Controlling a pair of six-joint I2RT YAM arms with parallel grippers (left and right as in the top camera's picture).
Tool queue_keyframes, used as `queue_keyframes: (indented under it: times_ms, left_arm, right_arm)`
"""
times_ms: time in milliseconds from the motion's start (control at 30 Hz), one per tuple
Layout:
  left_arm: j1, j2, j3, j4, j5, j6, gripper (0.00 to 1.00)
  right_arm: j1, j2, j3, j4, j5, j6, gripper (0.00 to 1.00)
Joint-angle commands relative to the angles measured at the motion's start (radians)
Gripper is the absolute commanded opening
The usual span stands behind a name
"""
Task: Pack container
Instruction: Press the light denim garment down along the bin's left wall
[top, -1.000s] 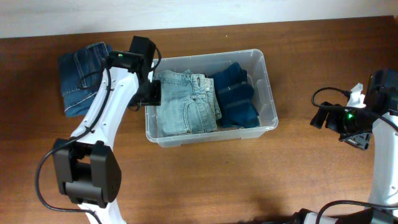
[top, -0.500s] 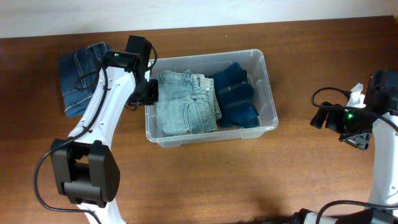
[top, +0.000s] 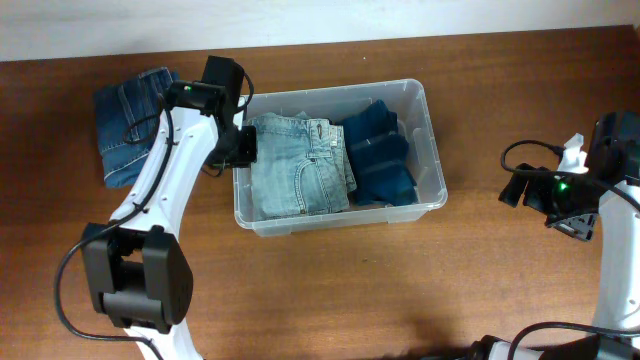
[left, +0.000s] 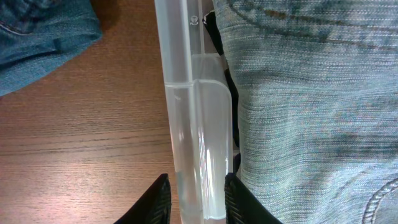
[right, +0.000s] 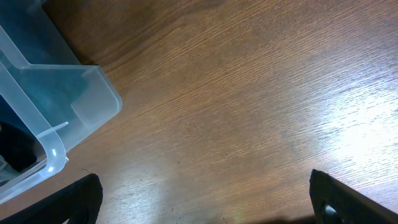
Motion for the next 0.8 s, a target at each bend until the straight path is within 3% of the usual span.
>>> queue_keyframes:
  times_ms: [0, 700, 767]
  left_arm:
    - [0.007, 0.007, -0.003, 0.002, 0.011, -0.002, 0.29]
    - [0.007, 0.035, -0.004, 0.002, 0.008, 0.002, 0.28]
    - [0.007, 0.035, -0.004, 0.002, 0.008, 0.003, 0.25]
  right_arm:
    - [-0.006, 0.001, 0.0, 0.0, 0.003, 0.006, 0.98]
    - [-0.006, 0.001, 0.0, 0.0, 0.003, 0.006, 0.98]
    - [-0.006, 0.001, 0.0, 0.0, 0.003, 0.006, 0.98]
